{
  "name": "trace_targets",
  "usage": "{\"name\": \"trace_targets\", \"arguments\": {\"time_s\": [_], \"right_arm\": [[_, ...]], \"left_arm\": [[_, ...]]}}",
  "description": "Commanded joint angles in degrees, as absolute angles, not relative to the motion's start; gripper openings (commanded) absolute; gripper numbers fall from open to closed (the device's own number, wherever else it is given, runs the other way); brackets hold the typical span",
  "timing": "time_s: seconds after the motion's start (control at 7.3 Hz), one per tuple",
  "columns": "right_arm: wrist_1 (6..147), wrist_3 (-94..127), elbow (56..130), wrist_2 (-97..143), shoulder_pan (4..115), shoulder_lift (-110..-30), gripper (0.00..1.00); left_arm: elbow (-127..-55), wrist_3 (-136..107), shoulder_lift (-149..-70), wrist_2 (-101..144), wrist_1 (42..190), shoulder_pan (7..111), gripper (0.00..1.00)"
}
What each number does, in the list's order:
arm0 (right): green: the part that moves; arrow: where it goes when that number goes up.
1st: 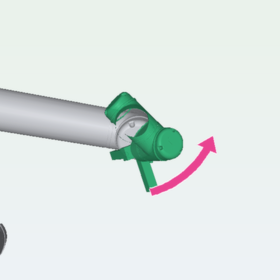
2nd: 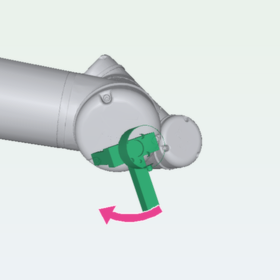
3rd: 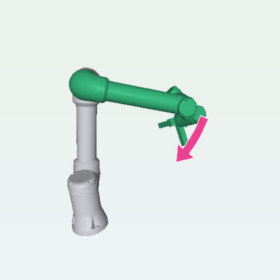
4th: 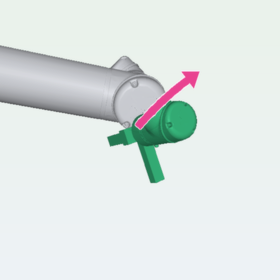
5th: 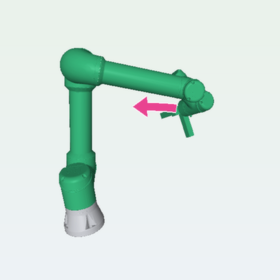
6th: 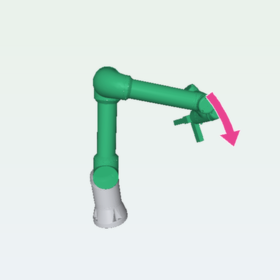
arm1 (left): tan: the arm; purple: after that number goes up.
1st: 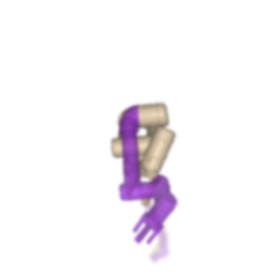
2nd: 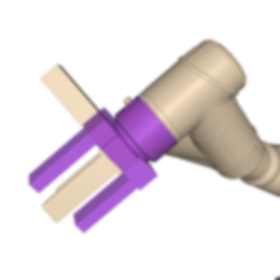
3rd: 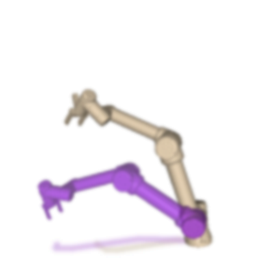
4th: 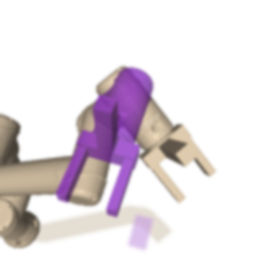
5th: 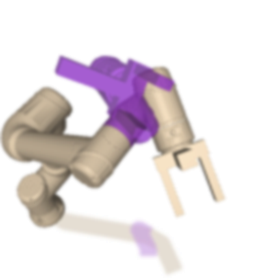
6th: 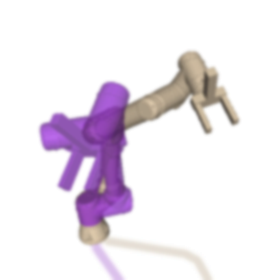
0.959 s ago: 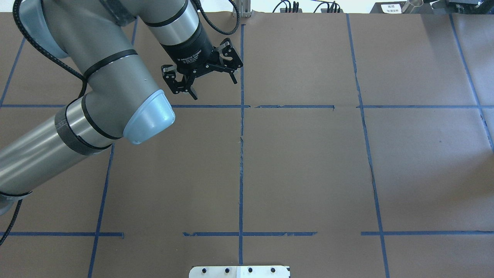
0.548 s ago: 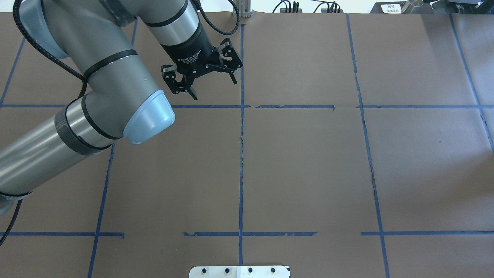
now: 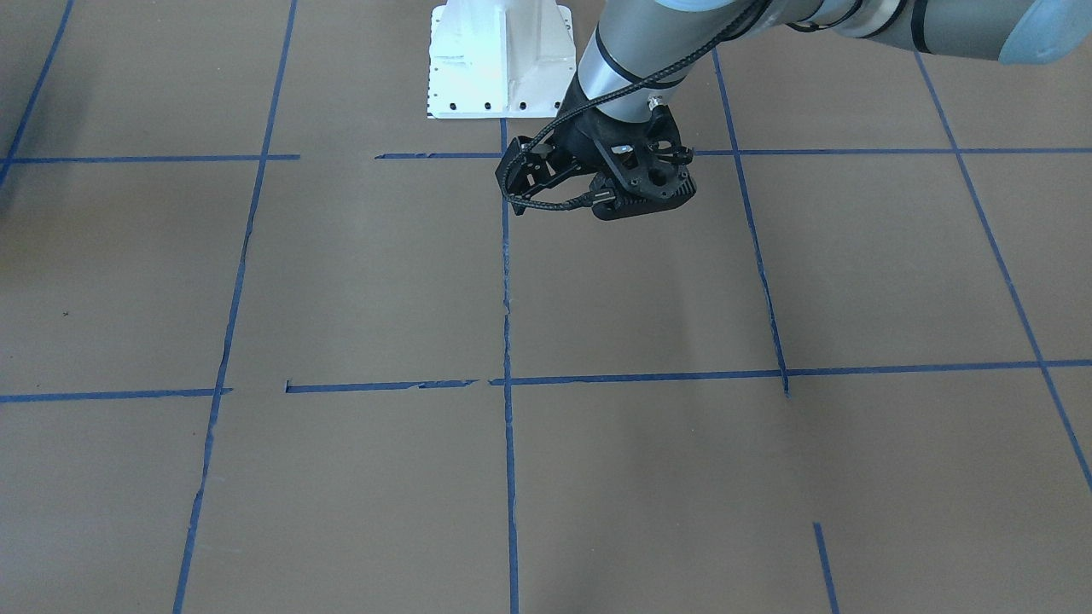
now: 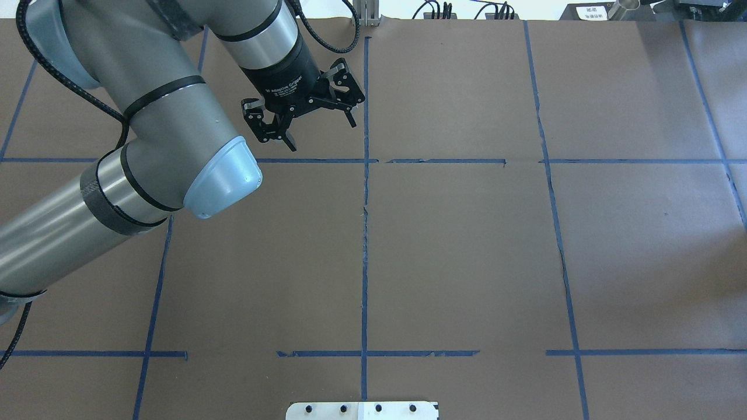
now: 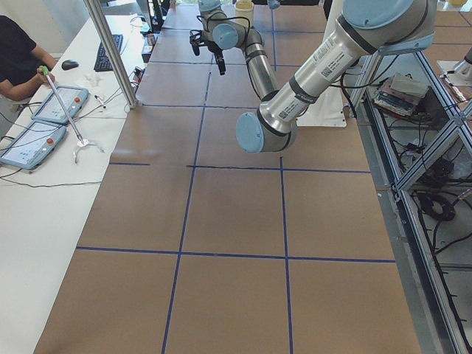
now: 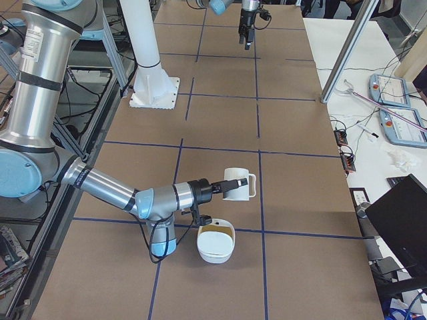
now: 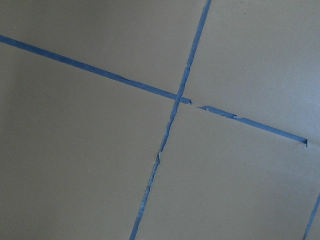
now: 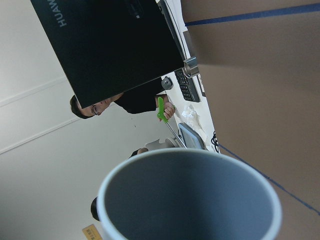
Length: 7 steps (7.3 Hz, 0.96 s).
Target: Left arm hands cup to right arm to dump lemon
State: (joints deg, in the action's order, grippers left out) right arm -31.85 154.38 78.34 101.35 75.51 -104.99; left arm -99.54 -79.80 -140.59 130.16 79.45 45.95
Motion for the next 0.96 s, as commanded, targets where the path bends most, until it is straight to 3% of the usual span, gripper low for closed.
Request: {"name": "trace_targets", "arguments": {"time_s": [0.0, 0.55, 0.82], "right_arm": [[-17.28, 144.61, 83.74, 100.73, 73.05, -100.22, 0.14], [14.51, 122.32, 100.34, 86.63, 58.06, -93.54, 0.15], [28.68, 105.39, 103.88, 71.35, 46.63, -86.79, 0.14]], "left_arm": [[-99.67, -79.80, -140.71, 130.17, 79.45, 45.88, 1.00], [-99.76, -79.89, -140.71, 130.08, 79.45, 45.88, 1.00], [-99.41, -79.81, -140.97, 127.47, 79.63, 45.79, 1.00]]}}
